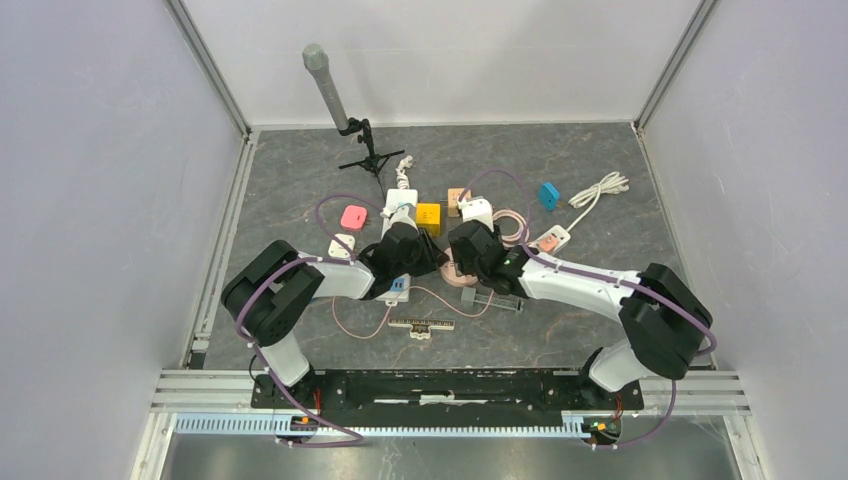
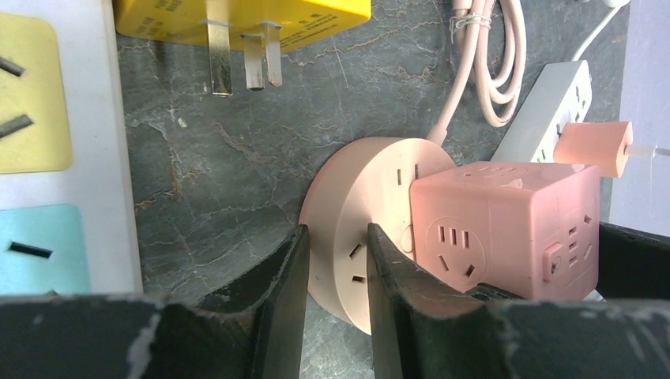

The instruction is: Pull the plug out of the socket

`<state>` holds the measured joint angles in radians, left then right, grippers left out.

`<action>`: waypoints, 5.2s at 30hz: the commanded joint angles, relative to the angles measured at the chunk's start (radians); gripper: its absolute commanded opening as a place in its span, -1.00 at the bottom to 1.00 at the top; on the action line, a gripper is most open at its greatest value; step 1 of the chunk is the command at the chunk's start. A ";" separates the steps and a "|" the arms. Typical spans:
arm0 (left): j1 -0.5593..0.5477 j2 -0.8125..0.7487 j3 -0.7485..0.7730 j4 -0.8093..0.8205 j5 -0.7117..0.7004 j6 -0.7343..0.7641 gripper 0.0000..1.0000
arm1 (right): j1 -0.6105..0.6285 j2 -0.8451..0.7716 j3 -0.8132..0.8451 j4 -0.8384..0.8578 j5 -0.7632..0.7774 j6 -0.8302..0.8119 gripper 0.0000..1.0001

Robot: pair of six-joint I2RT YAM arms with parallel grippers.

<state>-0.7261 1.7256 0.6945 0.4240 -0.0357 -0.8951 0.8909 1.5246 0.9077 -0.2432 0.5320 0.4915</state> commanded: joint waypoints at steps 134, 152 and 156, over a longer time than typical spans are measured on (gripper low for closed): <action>-0.088 -0.896 -0.126 -0.787 -0.645 -0.085 1.00 | -0.006 0.025 -0.189 0.643 -0.655 -0.001 -0.32; -0.081 -1.112 -0.216 -0.630 -0.568 0.175 1.00 | -0.006 -0.369 -0.166 0.357 -0.189 -0.028 0.89; -0.081 -1.103 -0.202 -0.594 -0.482 0.231 1.00 | -0.011 -0.534 -0.201 0.161 0.123 0.016 0.89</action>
<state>-0.8116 0.6209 0.4831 -0.2718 -0.6003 -0.7860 0.8837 1.1263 0.7338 0.1219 0.2985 0.4690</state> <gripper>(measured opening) 0.994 0.946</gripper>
